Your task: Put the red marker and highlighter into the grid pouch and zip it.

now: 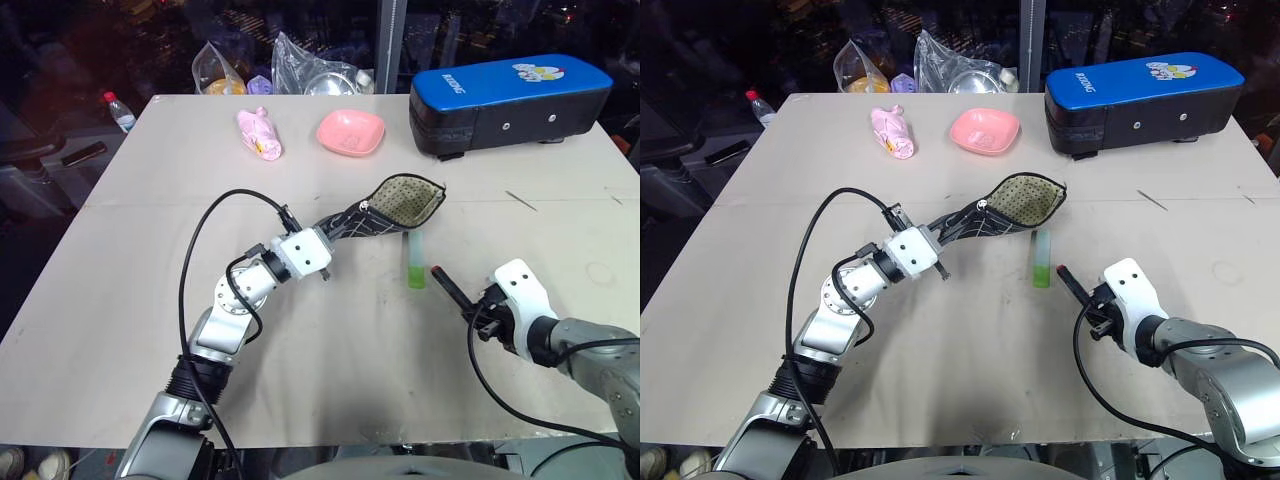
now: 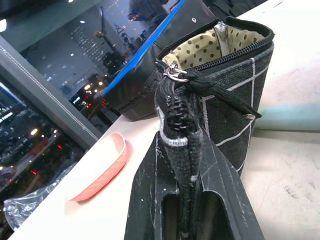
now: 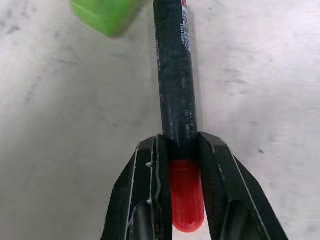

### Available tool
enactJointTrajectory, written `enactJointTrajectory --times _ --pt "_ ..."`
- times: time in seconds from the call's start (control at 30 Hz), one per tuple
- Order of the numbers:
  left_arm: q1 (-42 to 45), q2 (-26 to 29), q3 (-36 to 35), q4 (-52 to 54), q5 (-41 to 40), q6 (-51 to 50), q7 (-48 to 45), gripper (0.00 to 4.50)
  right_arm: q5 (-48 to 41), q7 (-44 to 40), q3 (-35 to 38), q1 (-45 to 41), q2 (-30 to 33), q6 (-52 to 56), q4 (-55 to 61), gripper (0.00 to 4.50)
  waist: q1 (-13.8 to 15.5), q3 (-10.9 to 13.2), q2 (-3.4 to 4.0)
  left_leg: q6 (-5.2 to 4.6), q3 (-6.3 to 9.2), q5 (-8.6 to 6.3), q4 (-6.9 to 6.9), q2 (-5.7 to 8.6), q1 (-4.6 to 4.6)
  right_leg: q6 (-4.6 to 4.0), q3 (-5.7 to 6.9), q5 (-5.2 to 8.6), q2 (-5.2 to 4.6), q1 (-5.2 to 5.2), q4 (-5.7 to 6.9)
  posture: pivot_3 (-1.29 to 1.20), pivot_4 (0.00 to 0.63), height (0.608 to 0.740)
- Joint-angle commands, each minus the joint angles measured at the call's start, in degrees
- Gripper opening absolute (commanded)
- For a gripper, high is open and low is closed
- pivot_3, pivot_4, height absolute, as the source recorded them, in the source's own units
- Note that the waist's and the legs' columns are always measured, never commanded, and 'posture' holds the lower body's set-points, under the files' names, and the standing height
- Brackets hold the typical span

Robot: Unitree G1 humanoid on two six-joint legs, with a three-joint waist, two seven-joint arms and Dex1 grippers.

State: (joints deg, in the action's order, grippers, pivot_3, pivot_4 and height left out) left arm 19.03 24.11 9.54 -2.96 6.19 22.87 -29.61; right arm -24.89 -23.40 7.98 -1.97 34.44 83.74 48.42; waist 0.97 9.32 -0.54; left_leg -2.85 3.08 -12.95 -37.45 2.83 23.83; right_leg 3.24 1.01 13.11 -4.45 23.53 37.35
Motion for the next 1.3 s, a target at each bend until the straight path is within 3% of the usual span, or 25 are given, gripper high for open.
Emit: enactJointTrajectory --times 0.03,0.1,0.2,0.37,0.6,0.87,1.07,1.3 --pt "0.78 -0.65 0.38 0.31 0.49 1.14 0.57 0.00 1.58 -6.05 3.45 -1.04 13.27 -7.19 -2.98 0.22 0.02 0.06 0.04 0.00 0.00 0.00 0.00 0.01 0.01 0.00 0.01 0.00 -0.01 0.00 -0.01 0.00 0.150 0.734" --pt "0.76 -0.90 0.42 0.29 0.68 1.13 0.51 0.00 2.26 -12.27 3.40 -1.31 21.51 -15.07 -4.58 0.22 -0.03 0.15 0.17 -0.02 -0.08 0.00 -0.03 0.04 0.01 0.02 -0.03 0.00 -0.02 -0.01 -0.04 0.00 0.150 0.734" --pt "0.84 -1.22 0.77 0.00 0.87 1.36 0.24 0.00 5.65 -24.50 3.58 -6.01 33.48 -36.09 -11.76 0.22 -0.37 0.17 0.17 -0.02 -0.11 0.00 0.00 -0.03 -0.01 0.04 -0.01 0.00 0.04 -0.04 -0.15 0.00 0.150 0.734" --pt "1.77 -1.85 1.59 -1.28 1.13 1.98 0.12 0.00 12.83 -33.30 -6.02 -21.79 38.15 -56.78 -22.46 0.22 -0.35 0.20 0.10 0.01 -0.23 -0.01 0.06 -0.35 -0.01 -0.01 -0.10 -0.02 0.35 -0.03 -0.30 0.00 0.150 0.734" --pt "2.50 -2.03 2.31 -2.05 1.58 2.89 0.08 0.00 27.08 -41.74 -22.14 -41.56 31.85 -75.09 -36.22 0.22 -0.22 0.27 0.04 0.01 -0.30 -0.01 0.06 -0.34 0.05 -0.02 -0.21 -0.04 0.27 -0.01 -0.47 0.00 0.150 0.734" --pt "2.32 -2.27 2.54 -1.76 1.88 2.87 0.23 0.00 40.56 -42.37 -31.82 -53.51 21.42 -87.76 -49.88 0.22 -0.27 0.29 0.07 0.14 -0.31 0.05 0.12 -0.33 0.05 -0.08 -0.28 -0.08 0.08 0.09 -0.46 0.00 0.150 0.734" --pt "2.37 -2.60 2.48 -1.61 1.99 2.66 0.41 0.00 46.08 -41.74 -34.99 -57.44 12.52 -91.44 -53.32 0.22 -0.35 0.30 0.09 0.25 -0.32 0.11 0.16 -0.30 0.04 -0.09 -0.30 -0.09 0.27 0.12 -0.42 0.00 0.150 0.734" --pt "2.11 -3.25 2.30 -1.02 2.13 2.18 0.67 0.00 44.66 -40.68 -34.96 -54.25 5.18 -94.77 -53.30 0.22 -0.17 0.30 0.09 0.25 -0.25 0.12 0.14 -0.21 0.04 -0.09 -0.28 -0.09 0.24 0.12 -0.36 0.00 0.150 0.734"
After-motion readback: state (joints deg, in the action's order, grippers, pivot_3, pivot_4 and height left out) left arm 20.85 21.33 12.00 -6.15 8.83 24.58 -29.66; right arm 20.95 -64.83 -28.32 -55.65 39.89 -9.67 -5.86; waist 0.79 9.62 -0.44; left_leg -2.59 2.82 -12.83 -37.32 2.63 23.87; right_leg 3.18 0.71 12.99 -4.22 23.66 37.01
